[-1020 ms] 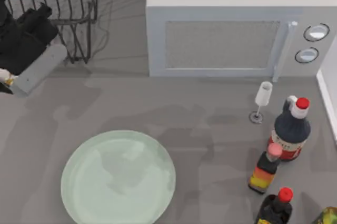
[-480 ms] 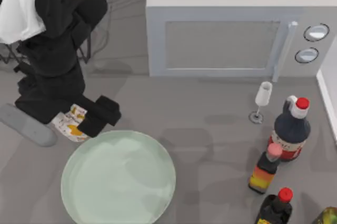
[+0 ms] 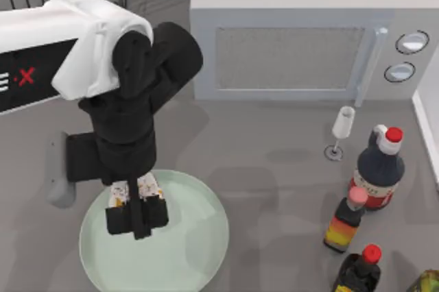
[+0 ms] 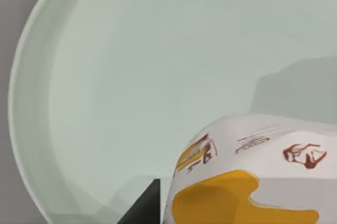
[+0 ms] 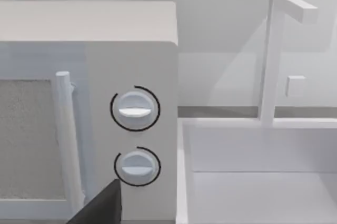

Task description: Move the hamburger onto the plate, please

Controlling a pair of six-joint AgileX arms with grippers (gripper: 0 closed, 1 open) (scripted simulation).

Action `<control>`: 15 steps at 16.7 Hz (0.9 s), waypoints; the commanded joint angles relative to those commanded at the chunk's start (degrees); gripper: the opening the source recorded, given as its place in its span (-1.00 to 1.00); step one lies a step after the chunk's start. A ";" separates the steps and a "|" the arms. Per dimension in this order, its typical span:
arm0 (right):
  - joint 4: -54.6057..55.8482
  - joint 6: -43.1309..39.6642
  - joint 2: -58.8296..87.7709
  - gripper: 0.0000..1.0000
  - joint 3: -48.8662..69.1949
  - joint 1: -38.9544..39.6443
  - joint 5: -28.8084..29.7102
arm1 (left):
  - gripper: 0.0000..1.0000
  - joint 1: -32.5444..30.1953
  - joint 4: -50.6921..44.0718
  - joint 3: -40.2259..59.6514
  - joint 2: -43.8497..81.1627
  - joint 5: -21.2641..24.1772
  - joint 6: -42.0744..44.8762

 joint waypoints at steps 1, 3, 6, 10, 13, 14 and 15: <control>0.00 0.00 0.00 1.00 0.00 0.00 0.00 | -1.00 -0.84 0.34 -0.07 0.15 -0.08 2.78; 0.00 0.00 0.00 1.00 0.00 0.00 0.00 | -1.00 -2.05 0.98 -0.10 0.40 -0.30 7.33; 0.00 0.00 0.00 1.00 0.00 0.00 0.00 | -1.00 -2.99 1.63 -0.18 0.48 -0.56 11.19; 0.00 0.00 0.00 1.00 0.00 0.00 0.00 | -1.00 -3.03 1.66 -0.19 0.48 -0.57 11.36; 0.00 0.00 0.00 1.00 0.00 0.00 0.00 | -1.00 -2.82 2.54 -0.87 0.65 -0.48 11.51; 0.00 0.00 0.00 1.00 0.00 0.00 0.00 | -1.00 -2.92 3.91 -1.81 1.04 -0.50 11.61; 0.00 0.00 0.00 1.00 0.00 0.00 0.00 | -1.00 -2.96 5.84 -3.01 1.56 -0.53 11.66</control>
